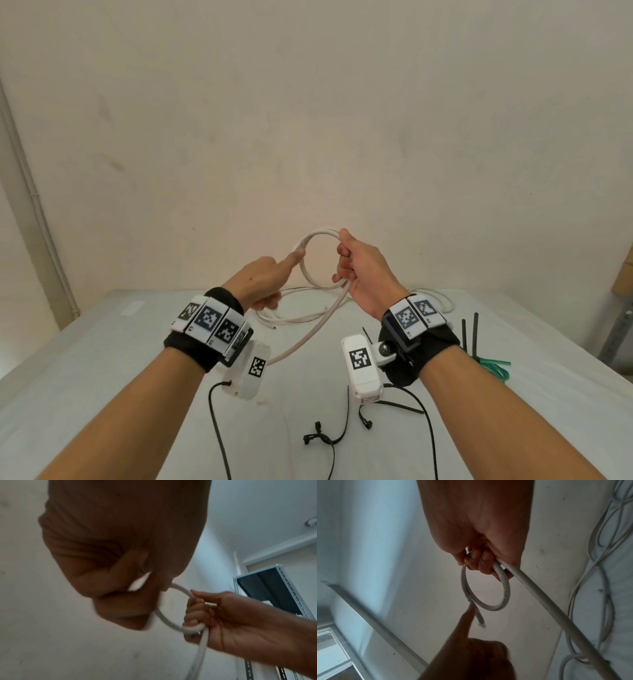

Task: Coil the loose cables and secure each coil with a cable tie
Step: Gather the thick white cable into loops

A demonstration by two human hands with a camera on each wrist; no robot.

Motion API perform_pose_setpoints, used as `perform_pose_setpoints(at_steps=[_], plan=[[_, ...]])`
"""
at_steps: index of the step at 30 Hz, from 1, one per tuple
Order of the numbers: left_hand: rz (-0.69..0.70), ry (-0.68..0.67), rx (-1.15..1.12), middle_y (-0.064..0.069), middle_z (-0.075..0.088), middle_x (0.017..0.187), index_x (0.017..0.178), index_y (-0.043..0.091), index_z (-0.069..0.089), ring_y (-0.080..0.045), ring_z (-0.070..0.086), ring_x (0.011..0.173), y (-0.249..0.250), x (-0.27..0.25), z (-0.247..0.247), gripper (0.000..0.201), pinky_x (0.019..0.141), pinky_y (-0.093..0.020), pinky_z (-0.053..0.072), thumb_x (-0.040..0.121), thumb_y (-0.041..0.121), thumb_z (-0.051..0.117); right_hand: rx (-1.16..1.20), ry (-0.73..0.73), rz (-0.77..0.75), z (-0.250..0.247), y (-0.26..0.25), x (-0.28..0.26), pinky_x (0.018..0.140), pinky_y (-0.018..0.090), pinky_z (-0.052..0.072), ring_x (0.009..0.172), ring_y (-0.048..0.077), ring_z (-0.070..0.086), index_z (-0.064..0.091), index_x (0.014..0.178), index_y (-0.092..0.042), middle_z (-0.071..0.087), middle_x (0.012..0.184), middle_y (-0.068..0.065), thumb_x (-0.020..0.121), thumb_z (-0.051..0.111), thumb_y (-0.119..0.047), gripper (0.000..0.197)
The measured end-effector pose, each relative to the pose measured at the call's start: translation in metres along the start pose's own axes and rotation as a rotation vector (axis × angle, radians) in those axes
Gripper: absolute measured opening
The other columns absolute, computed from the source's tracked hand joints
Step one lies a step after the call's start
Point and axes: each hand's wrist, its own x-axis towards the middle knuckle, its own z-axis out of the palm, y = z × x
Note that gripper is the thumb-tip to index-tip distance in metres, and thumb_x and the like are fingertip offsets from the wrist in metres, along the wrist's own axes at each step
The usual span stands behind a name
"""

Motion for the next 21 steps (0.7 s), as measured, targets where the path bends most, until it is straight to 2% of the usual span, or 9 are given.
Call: perform_pose_setpoints(at_steps=[2,4,7,9,11,13,14,17,21], plan=[[-0.124,-0.264,-0.018,-0.01,0.069,0.07,0.098,-0.002,0.068,-0.015,0.056,0.048,-0.006,-0.012,0.011,0.1,0.04,-0.02,0.034,0.09,0.087,0.022,0.043,0.021,-0.032,0.004,-0.002,0.002,0.063,0.032,0.04,0.043,0.011,0.028,0.045,0.069,-0.018,0.026,0.054,-0.006,0.107,0.055,-0.039,0.044],[-0.217,-0.5,-0.194,-0.021,0.077,0.091,0.113,-0.011,0.067,-0.024,0.074,0.066,-0.014,-0.016,0.022,0.119,0.045,-0.022,0.049,0.083,0.093,0.018,0.09,0.033,-0.054,0.009,-0.004,0.003,0.06,0.03,0.039,0.044,0.011,0.029,0.045,0.07,-0.017,0.027,0.055,-0.005,0.107,0.055,-0.038,0.043],[-0.309,-0.601,-0.79,-0.04,0.062,0.125,0.146,-0.023,0.026,-0.041,0.074,0.104,-0.027,-0.002,0.03,0.134,0.074,-0.038,0.065,0.08,0.093,0.032,0.149,0.044,-0.074,0.012,-0.005,0.003,0.059,0.029,0.036,0.045,0.01,0.028,0.048,0.072,-0.016,0.029,0.057,-0.004,0.107,0.054,-0.038,0.042],[-0.329,-0.498,-1.149,-0.045,0.048,0.139,0.153,-0.017,0.009,-0.048,0.069,0.112,-0.03,0.011,0.034,0.122,0.085,-0.046,0.063,0.09,0.082,0.042,0.198,0.035,-0.069,0.011,-0.003,0.001,0.06,0.03,0.037,0.046,0.012,0.027,0.048,0.071,-0.016,0.027,0.058,-0.004,0.107,0.054,-0.039,0.043],[-0.281,-0.305,-1.398,-0.04,0.048,0.141,0.153,-0.007,0.02,-0.048,0.068,0.11,-0.027,0.017,0.037,0.077,0.088,-0.054,0.06,0.108,0.052,0.041,0.252,0.016,-0.049,0.01,-0.002,0.0,0.06,0.031,0.037,0.048,0.013,0.025,0.046,0.069,-0.017,0.025,0.059,-0.003,0.107,0.053,-0.039,0.044],[-0.205,-0.052,-1.56,-0.036,0.06,0.125,0.131,-0.001,0.036,-0.042,0.071,0.094,-0.02,0.019,0.034,0.025,0.079,-0.054,0.058,0.111,0.013,0.03,0.308,0.004,-0.02,0.008,-0.002,-0.001,0.057,0.031,0.037,0.05,0.014,0.023,0.044,0.068,-0.018,0.022,0.06,-0.003,0.108,0.052,-0.038,0.045],[-0.176,0.083,-1.592,-0.031,0.066,0.108,0.118,0.0,0.04,-0.034,0.071,0.08,-0.019,0.02,0.03,0.019,0.074,-0.051,0.058,0.108,0.001,0.025,0.327,0.005,0.0,0.007,-0.002,-0.001,0.055,0.03,0.036,0.049,0.014,0.022,0.043,0.067,-0.019,0.021,0.059,-0.003,0.108,0.052,-0.037,0.046],[-0.134,0.278,-1.48,-0.006,0.048,0.06,0.089,0.004,0.048,-0.013,0.041,0.043,-0.022,0.026,0.019,0.029,0.049,-0.029,0.049,0.108,0.003,0.026,0.325,-0.007,0.068,0.001,-0.004,-0.003,0.047,0.027,0.033,0.046,0.012,0.02,0.041,0.068,-0.018,0.02,0.056,-0.005,0.108,0.052,-0.035,0.045],[0.031,0.217,-1.21,0.003,0.041,0.055,0.1,0.003,0.061,-0.01,0.032,0.044,-0.019,0.025,0.009,0.036,0.042,-0.021,0.033,0.113,0.025,0.036,0.231,-0.078,0.131,0.003,-0.001,-0.007,0.042,0.024,0.029,0.044,0.011,0.019,0.039,0.068,-0.019,0.017,0.055,-0.006,0.109,0.049,-0.034,0.045]])
